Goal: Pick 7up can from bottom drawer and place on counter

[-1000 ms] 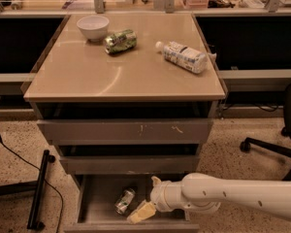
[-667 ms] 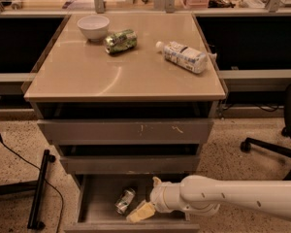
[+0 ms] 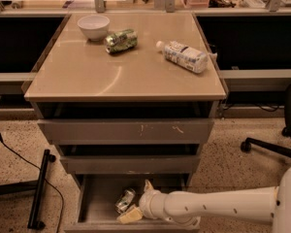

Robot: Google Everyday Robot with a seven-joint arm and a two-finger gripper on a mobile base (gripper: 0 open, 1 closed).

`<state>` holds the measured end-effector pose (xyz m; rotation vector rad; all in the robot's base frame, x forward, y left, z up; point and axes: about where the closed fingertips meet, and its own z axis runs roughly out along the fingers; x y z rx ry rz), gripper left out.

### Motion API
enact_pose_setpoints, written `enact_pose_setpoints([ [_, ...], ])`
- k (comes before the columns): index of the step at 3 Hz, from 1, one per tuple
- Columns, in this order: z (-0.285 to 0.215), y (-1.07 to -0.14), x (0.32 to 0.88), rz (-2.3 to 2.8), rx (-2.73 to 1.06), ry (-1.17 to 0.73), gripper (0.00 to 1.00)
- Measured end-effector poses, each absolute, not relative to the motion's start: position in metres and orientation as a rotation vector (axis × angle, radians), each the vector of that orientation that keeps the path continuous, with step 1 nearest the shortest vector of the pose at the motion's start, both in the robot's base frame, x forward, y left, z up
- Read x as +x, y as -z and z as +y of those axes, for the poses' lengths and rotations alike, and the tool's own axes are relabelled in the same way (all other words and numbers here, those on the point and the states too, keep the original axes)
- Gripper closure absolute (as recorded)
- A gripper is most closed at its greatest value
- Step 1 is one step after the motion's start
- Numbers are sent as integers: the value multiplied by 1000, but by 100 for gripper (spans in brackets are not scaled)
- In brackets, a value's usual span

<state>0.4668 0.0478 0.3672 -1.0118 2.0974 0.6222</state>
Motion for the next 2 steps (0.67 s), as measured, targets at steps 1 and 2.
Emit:
enact_pose_setpoints([
  [1, 65, -326, 476, 2097, -986, -563, 0],
  [2, 65, -327, 477, 2094, -988, -560, 0],
])
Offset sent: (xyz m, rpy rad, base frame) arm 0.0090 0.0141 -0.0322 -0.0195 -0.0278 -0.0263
